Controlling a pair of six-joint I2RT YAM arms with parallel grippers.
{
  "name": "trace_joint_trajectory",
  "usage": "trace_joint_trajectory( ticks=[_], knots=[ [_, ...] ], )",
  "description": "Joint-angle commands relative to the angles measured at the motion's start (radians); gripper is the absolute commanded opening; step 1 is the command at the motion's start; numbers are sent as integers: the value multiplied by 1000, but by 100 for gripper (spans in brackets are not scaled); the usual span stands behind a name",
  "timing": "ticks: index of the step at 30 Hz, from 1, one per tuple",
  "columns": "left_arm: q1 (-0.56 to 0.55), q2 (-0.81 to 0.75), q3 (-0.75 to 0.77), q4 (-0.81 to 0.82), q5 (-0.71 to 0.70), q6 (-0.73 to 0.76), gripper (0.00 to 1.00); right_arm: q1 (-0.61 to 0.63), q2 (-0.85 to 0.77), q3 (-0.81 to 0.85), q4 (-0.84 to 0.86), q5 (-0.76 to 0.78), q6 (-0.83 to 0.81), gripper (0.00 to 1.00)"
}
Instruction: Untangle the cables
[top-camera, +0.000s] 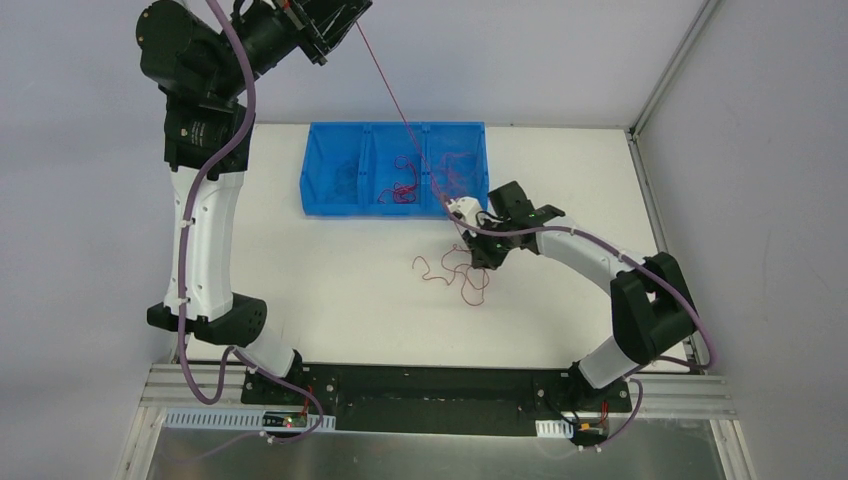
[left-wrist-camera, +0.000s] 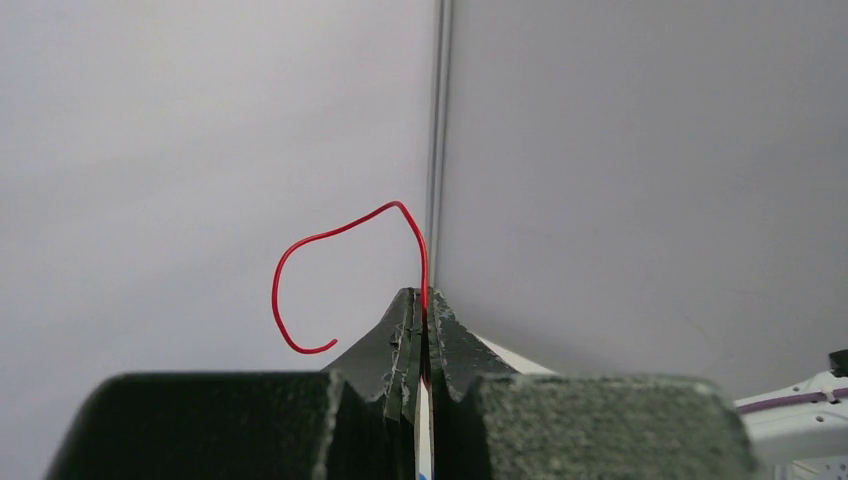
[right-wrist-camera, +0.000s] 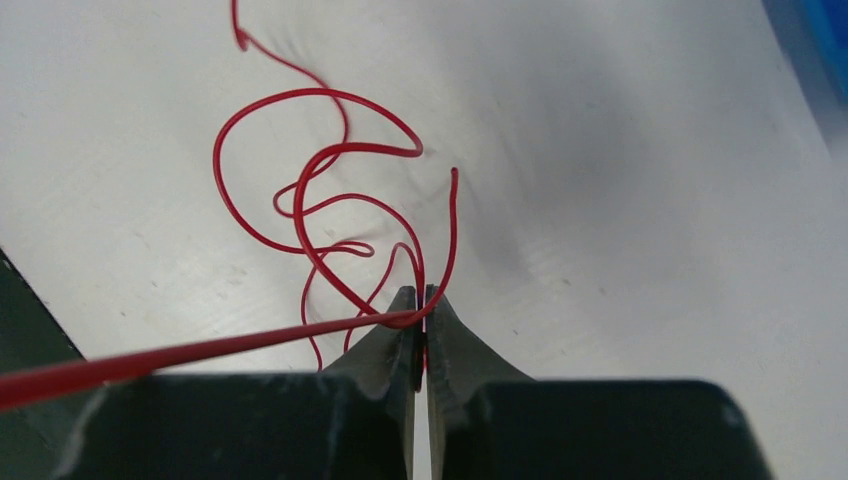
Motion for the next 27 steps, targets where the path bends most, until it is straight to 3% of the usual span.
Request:
trace_joint_trajectory(
  ticks=[1,7,13,16,20,27],
  knots=[
    [29,-71,31,196,-200,58,0,-138,5,-88,-306,123,-155,7],
    [29,-52,33,234,-146,-16,0,-222,-31,-125,-325,91,-196,30],
    [33,-51,34,243,-148,3,0,-285,-38,-150,-355,117,-246,30],
    [38,-59,35,235,-150,38,0,-329,-42,-163,-366,138,-281,25],
    [40,-69,50,194,-191,129,0,-386,-27,-176,-375,187,-321,2],
    [40,-84,77,134,-446,369,0,-536,48,-177,-364,264,-402,0]
  ],
)
